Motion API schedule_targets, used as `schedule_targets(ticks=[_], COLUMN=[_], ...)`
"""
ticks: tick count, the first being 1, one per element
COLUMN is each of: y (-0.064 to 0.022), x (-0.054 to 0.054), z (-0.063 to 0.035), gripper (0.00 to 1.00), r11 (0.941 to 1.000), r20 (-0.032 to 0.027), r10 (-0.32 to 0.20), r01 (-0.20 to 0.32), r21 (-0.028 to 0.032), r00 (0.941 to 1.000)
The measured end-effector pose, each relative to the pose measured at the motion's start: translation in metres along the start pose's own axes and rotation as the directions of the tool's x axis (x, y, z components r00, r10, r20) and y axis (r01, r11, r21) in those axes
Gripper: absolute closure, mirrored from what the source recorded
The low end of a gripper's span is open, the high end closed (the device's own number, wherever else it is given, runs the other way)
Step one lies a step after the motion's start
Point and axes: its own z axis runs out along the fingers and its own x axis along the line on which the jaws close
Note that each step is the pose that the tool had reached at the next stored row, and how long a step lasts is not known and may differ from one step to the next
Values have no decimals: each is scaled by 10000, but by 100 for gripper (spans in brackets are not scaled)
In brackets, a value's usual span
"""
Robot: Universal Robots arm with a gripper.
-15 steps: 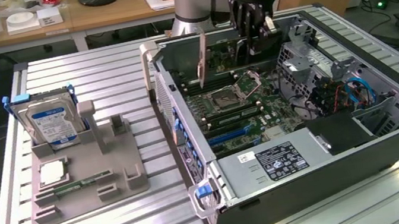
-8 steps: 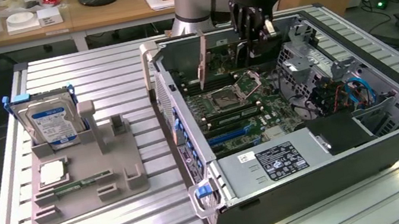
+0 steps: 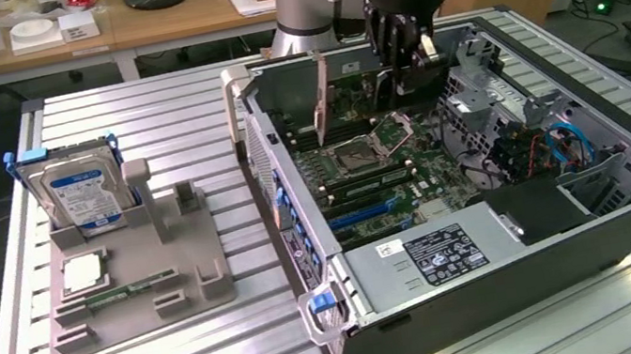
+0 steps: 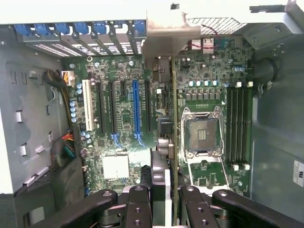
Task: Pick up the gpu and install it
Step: 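Insert the gpu into the slot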
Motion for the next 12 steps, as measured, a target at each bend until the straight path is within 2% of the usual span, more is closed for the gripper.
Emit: schedule_targets(ticks=[1,3,9,12], y=[2,4,12,27], x=[1,1,9,11], z=[18,37,130,185], gripper=[72,72,72,72], r11=[10000,10000,9995,9995], r20=[-1,40,64,66], r10=[4,7,-320,-327], r01=[-4,-7,320,327], r21=[-3,-8,-23,-24], r00=[10000,10000,9995,9994])
